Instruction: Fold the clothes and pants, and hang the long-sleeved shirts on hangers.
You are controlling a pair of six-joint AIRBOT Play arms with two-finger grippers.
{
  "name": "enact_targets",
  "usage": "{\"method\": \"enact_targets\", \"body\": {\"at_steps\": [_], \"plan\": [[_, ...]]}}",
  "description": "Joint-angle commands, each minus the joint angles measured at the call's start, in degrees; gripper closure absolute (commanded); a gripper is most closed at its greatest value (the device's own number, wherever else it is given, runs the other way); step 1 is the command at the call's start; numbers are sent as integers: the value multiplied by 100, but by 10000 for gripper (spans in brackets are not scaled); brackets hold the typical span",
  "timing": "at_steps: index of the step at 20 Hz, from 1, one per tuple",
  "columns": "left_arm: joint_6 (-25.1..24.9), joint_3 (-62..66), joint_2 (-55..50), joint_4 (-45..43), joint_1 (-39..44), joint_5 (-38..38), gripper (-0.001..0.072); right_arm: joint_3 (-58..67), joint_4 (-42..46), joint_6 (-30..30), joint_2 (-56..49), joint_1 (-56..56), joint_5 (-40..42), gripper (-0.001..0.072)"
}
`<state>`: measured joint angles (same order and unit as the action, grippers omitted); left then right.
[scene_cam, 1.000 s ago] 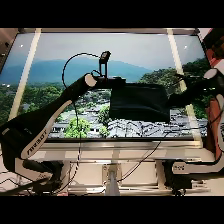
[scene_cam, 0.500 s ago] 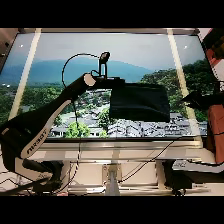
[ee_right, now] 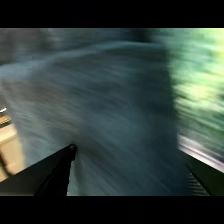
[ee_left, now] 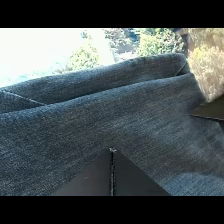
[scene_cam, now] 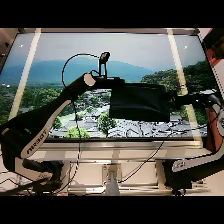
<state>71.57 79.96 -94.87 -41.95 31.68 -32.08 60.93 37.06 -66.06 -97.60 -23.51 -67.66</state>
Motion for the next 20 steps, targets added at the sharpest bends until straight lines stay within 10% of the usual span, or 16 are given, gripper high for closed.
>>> {"method": "enact_targets", "body": {"at_steps": [1, 4, 7, 9, 20], "plan": [[-2, 4, 2, -4, -26, 2, 692, -15, -404, -39, -258, 848, 365, 34], [-2, 4, 2, -2, -50, 2, 692, 162, -396, 72, -258, 1567, 411, 114], [-2, 7, 9, -2, -55, 2, 691, 531, -393, 507, -256, 2116, 474, 541], [-4, 7, 92, -4, -122, 2, 692, 916, -387, 702, -240, 2258, 505, 630], [-911, 7, 2544, -7, -1676, -699, 692, 2109, 2, -352, 1576, 122, 1366, 662]]}}
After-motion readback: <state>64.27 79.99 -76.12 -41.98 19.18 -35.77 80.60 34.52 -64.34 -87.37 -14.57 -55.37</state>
